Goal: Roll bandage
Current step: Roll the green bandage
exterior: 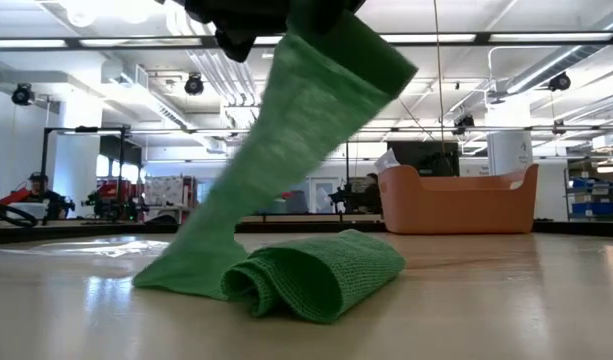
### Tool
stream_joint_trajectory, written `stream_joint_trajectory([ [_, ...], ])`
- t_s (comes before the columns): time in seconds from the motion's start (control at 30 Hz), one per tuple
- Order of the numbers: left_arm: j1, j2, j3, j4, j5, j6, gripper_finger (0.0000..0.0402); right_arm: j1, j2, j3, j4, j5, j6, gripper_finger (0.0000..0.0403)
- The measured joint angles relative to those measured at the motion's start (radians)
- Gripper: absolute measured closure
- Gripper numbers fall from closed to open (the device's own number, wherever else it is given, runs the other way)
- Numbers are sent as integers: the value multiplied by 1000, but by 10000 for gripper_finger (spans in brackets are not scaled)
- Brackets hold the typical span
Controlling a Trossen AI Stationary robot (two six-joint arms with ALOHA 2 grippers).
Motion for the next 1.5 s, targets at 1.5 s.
stream_joint_trajectory([
  [1.5, 51, -323, -716, 938, -12, 194, 401, 85, -400, -960, 1153, 225, -183, 239],
])
